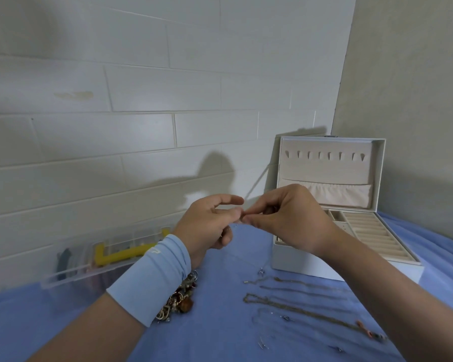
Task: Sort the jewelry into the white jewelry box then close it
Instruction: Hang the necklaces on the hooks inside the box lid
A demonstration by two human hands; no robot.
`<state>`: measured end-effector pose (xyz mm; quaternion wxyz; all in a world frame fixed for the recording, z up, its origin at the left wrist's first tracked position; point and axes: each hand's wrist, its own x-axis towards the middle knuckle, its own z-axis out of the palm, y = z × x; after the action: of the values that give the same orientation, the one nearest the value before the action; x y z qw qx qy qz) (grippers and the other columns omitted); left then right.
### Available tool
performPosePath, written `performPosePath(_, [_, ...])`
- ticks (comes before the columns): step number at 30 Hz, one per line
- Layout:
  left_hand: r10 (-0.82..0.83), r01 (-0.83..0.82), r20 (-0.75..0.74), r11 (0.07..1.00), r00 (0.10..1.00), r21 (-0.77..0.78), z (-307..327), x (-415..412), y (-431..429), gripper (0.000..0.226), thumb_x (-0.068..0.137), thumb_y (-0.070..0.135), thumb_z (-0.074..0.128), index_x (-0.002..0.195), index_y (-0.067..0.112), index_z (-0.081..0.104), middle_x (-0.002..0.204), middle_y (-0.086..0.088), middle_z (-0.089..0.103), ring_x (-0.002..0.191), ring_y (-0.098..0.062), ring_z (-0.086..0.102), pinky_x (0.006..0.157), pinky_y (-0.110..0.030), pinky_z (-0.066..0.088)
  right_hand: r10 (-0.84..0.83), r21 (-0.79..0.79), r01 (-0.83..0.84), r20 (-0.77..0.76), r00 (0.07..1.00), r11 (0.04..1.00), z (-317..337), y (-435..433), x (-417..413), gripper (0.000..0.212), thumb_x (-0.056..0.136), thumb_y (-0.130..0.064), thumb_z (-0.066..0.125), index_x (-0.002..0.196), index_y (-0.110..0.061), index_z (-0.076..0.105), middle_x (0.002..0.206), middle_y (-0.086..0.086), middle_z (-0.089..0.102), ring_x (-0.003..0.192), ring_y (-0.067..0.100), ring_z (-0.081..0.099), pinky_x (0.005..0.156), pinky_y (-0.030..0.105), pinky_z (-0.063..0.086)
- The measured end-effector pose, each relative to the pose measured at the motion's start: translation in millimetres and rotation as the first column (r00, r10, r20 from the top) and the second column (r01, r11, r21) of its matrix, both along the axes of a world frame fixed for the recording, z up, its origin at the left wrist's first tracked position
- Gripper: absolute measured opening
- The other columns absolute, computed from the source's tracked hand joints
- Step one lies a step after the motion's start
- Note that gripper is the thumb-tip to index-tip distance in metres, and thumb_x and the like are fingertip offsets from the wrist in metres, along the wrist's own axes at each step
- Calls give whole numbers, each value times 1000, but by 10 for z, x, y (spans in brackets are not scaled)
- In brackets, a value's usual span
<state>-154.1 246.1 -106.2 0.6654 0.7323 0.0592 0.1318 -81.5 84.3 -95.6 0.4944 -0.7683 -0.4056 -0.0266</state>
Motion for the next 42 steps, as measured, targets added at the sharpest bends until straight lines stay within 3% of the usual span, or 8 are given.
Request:
performPosePath(5, [2, -14, 162, 997, 987, 72, 3, -27, 17, 23, 99, 7, 53, 118, 19, 60, 70, 4, 72, 38, -13, 39, 41, -20, 30, -19, 49, 30, -199, 980, 998, 24, -19, 4, 30, 86, -30, 78, 64, -12, 69, 54, 6, 54, 48, 14, 36, 47, 24, 30])
performPosePath(8, [-76, 55, 219, 993, 973, 101, 42, -62, 50, 25, 101, 10, 53, 123, 21, 53, 88, -6, 76, 39, -13, 35, 43, -21, 31, 19, 96, 27, -447, 894, 995, 6, -22, 42, 35, 101, -34, 58, 83, -6, 67, 66, 8, 57, 41, 17, 29, 44, 23, 21])
performPosePath(14, [-259, 238, 161, 962, 952, 136, 51, -92, 87, 33, 101, 12, 51, 133, 20, 45, 81, -6, 72, 39, -12, 29, 43, -19, 28, 333, 169, -288, -544, 770, 943, -6, -47, 37, 27, 96, -24, 62, 120, -21, 73, 76, -1, 57, 48, 12, 27, 44, 22, 16])
performPosePath(20, [-331, 340, 120, 938, 936, -63, 48, -83, 77, 34, 102, 8, 48, 135, 13, 43, 73, -5, 68, 35, -8, 24, 39, -17, 25, 426, 221, -365, -516, 743, 905, -52, -64, 56, 30, 87, -24, 65, 114, -17, 76, 75, -4, 63, 49, 10, 29, 47, 25, 13])
performPosePath(27, [-472, 478, 82, 846, 878, -235, -6, -82, 69, 44, 92, 16, 61, 130, 8, 42, 72, -1, 65, 35, -3, 24, 36, -14, 26, 449, 232, -385, -494, 744, 893, -47, -76, 42, 17, 82, -23, 65, 77, -25, 81, 71, -6, 70, 42, 7, 33, 45, 22, 14])
performPosePath(31, [-462, 466, 90, 831, 882, -304, -35, -49, 71, 31, 93, 16, 60, 120, 12, 46, 72, 2, 62, 34, -3, 25, 34, -14, 25, 423, 220, -361, -456, 783, 906, -36, -77, 36, 15, 86, -24, 64, 86, -18, 77, 78, -2, 67, 44, 8, 34, 45, 21, 17])
performPosePath(36, [-380, 395, 111, 858, 918, -328, 0, -46, 111, 16, 84, 17, 55, 99, 11, 61, 74, 1, 63, 34, -3, 26, 35, -14, 22, 251, 20, -257, -290, 923, 966, 51, -69, -48, 22, 102, -16, 57, 82, -15, 65, 54, -17, 52, 45, 9, 34, 46, 17, 28])
performPosePath(42, [-318, 322, 48, 931, 947, -174, 31, -64, 172, 25, 80, 16, 61, 100, 5, 70, 85, -5, 72, 38, -5, 29, 40, -15, 25, 105, -314, -112, -36, 994, 943, 120, -74, -141, 24, 107, -34, 42, 89, -26, 55, 53, -29, 52, 52, 2, 41, 55, 14, 37])
